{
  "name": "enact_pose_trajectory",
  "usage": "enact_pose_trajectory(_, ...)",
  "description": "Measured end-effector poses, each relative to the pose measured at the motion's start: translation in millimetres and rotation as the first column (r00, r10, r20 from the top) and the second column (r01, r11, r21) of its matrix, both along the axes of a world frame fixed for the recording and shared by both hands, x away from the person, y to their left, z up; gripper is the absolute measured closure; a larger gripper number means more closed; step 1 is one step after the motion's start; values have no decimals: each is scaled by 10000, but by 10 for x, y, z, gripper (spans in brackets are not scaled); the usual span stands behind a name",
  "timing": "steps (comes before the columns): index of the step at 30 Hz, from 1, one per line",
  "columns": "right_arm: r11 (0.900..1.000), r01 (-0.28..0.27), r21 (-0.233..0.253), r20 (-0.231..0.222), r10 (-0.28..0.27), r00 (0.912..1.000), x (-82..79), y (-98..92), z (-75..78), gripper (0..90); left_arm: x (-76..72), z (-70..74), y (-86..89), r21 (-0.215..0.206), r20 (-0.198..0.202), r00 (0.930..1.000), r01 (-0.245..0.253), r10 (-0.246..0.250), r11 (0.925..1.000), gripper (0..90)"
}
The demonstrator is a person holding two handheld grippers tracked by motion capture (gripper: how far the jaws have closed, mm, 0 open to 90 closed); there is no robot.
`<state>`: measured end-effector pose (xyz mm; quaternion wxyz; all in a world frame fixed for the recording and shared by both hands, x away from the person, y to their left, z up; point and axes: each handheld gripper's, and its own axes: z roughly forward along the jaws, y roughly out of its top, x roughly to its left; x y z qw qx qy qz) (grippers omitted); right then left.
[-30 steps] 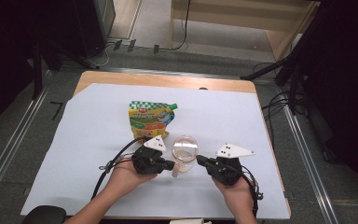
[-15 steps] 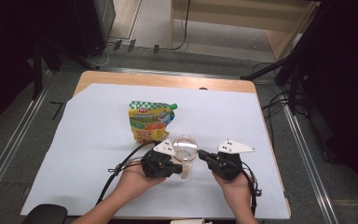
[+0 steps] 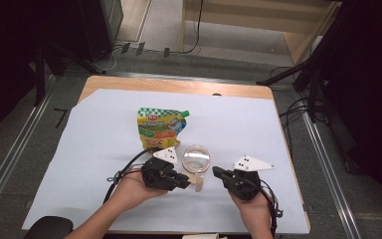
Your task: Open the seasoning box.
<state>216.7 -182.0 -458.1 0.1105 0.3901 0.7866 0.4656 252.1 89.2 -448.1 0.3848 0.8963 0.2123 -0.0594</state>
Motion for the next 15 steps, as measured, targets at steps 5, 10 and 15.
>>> enact_pose_trajectory(5,9999,-108,67,36,108,9999,-105,-2,57,900,29,43,106,-245,33,10000,-58,58,9997,639)
enact_pose_trajectory(10,9991,-388,175,-157,391,9991,-242,68,46,900,56,81,218,-272,305,9995,-66,74,9996,545)
enact_pose_trajectory(15,9975,-707,69,-151,708,9974,-333,160,32,900,101,85,293,-330,277,9991,-304,314,9990,484)
